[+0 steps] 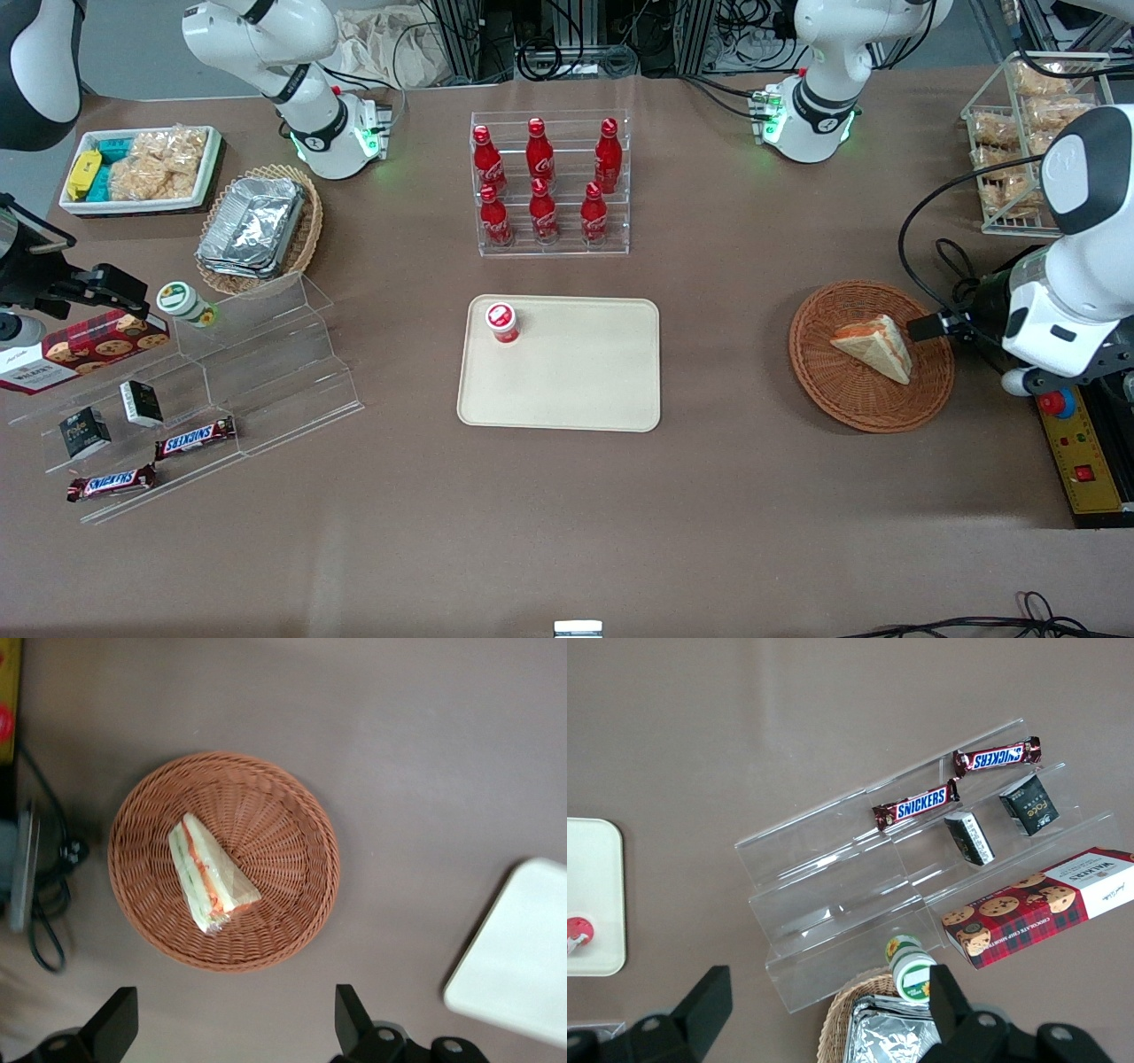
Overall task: Place sandwich from basket to tray
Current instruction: 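Lower the open left gripper over the wrapped sandwich in the basket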
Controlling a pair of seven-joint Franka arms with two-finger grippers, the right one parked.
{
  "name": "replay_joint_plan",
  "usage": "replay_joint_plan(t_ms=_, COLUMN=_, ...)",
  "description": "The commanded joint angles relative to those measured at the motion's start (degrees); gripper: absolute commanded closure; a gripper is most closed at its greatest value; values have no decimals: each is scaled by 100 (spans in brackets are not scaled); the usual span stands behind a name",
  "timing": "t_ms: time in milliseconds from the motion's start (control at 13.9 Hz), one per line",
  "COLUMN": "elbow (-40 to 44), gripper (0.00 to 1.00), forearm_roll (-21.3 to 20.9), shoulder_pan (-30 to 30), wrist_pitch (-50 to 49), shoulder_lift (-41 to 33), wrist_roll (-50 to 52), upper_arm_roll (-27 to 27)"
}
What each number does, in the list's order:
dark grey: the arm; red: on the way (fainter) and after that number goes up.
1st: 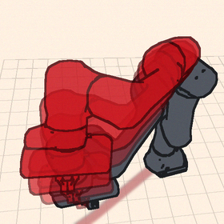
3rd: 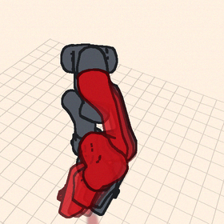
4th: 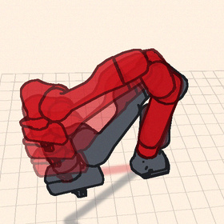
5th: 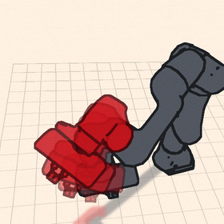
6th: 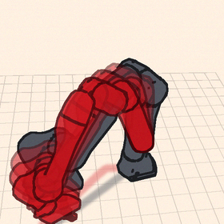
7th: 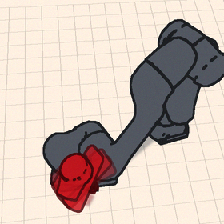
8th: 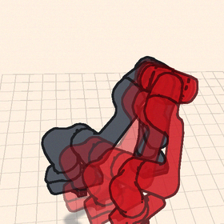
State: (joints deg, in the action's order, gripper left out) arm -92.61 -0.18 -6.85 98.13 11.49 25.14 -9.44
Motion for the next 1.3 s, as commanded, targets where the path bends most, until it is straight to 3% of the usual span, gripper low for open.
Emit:
replay_joint_plan(t_ms=0, elbow=-28, gripper=0, forearm_roll=-113, shoulder_pan=0, wrist_pitch=186, shoulder_lift=196, wrist_roll=1400, upper_arm_roll=-14)
replay_joint_plan(t_ms=144, elbow=-327, gripper=0, forearm_roll=-122, shoulder_pan=-9, wrist_pitch=714, shoulder_lift=152, wrist_roll=2412, upper_arm_roll=-14)
replay_joint_plan(t_ms=432, elbow=-827, gripper=0, forearm_roll=-403, shoulder_pan=-62, wrist_pitch=1084, shoulder_lift=161, wrist_roll=2732, upper_arm_roll=4)
replay_joint_plan(t_ms=721, elbow=-1285, gripper=0, forearm_roll=-403, shoulder_pan=-140, wrist_pitch=1593, shoulder_lift=152, wrist_roll=3109, upper_arm_roll=4)
replay_joint_plan(t_ms=1225, elbow=-2312, gripper=0, forearm_roll=-403, shoulder_pan=-167, wrist_pitch=2762, shoulder_lift=231, wrist_roll=4999, upper_arm_roll=30)
